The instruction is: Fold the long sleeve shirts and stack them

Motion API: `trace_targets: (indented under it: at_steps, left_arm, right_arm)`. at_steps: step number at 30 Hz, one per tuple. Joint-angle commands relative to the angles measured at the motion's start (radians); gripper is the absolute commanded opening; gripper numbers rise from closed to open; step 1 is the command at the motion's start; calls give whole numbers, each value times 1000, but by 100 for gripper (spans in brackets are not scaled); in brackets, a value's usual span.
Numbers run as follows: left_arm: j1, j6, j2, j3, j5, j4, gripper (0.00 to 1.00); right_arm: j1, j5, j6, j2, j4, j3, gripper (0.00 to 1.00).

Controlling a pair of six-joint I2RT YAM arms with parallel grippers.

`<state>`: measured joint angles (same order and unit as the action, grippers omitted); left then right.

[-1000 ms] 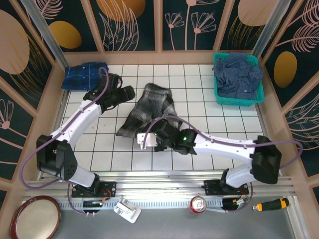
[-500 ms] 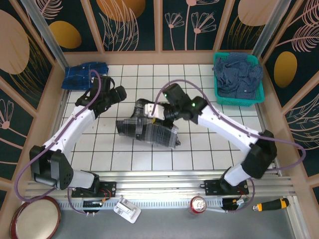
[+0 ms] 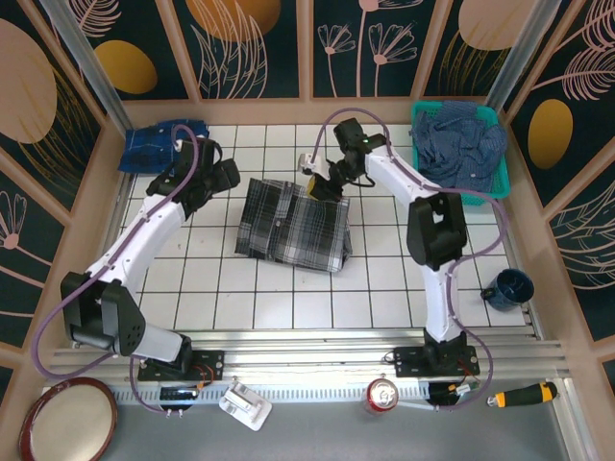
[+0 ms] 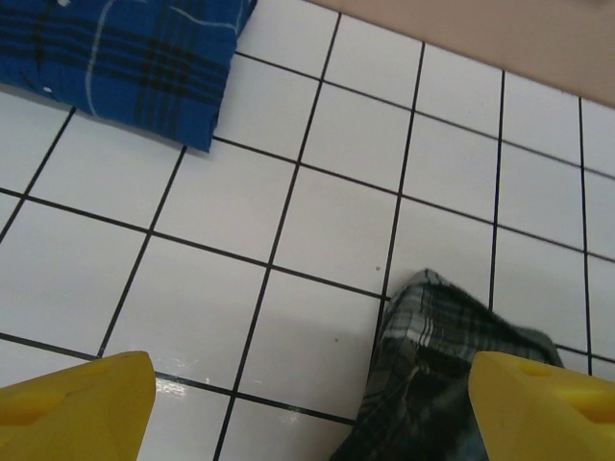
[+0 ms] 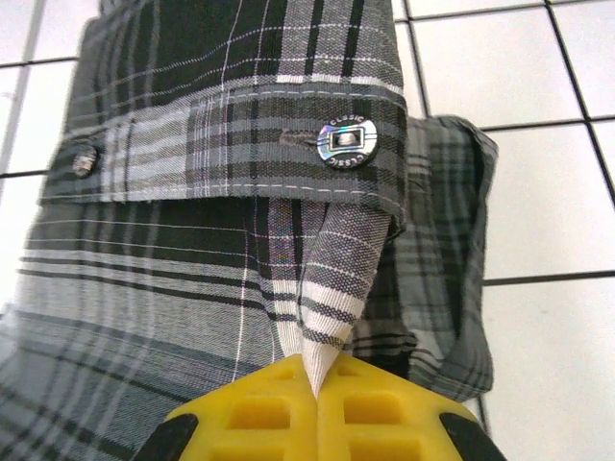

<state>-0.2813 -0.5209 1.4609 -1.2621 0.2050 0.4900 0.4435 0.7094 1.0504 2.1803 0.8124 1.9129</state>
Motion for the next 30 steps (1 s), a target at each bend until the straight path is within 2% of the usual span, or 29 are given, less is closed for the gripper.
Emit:
trace_targets:
  at_steps: [1,3,4,6,8,10,12,14,17,19,22,24,25,27,30]
  left_arm:
    - [5,45,34,28,-98,-57,84]
    - [4,39,61,63,-141,-96,84]
    - [4,41,81,71,-159,-113,84]
    - [0,41,131,59,-171,-113,84]
    - [-9,45,185,33,-162,-112,84]
    - [-20,51,238,17,-178,-133,85]
    - [-38,50,319,-20,-182,-122,85]
    - [-66,44,377,-34,-176,-133,85]
    - [-71,5,421,-10,-175,-170,79]
    - [-71,-19,441,9,-147,-174,73]
    - [-69,-45,453,44,-125,-180,61]
    - [-62,-77,446,83,-107,-186,52]
    - [-56,-94,441,102,-109,-189,51]
    - [-48,-129,423,153,-108,-211,51]
    - [-47,-157,400,223,-116,-270,53]
  right_arm:
    - [-19,-2,-2,100,-26,100,19]
    - [-23,-62,-75,145,-153,123,39]
    - [-23,-114,-134,149,-247,114,61]
    - [-21,-192,-192,139,-373,105,65]
    - [-13,-363,-329,103,-524,91,79]
    - [4,-499,-394,53,-535,102,82]
    - [43,-613,-465,-23,-541,40,90]
    - [97,-741,-554,-157,-612,-141,90]
    - [203,-853,-754,-344,-745,-474,83]
    - [258,-860,-917,-460,-787,-662,77]
    - [319,-861,-1054,-575,-880,-849,77]
    - [317,-838,-1129,-591,-931,-927,76]
    - [296,-828,-1166,-575,-923,-941,75]
    - [230,-768,-1236,-509,-920,-950,69]
    - [160,-683,-1287,-377,-931,-915,66]
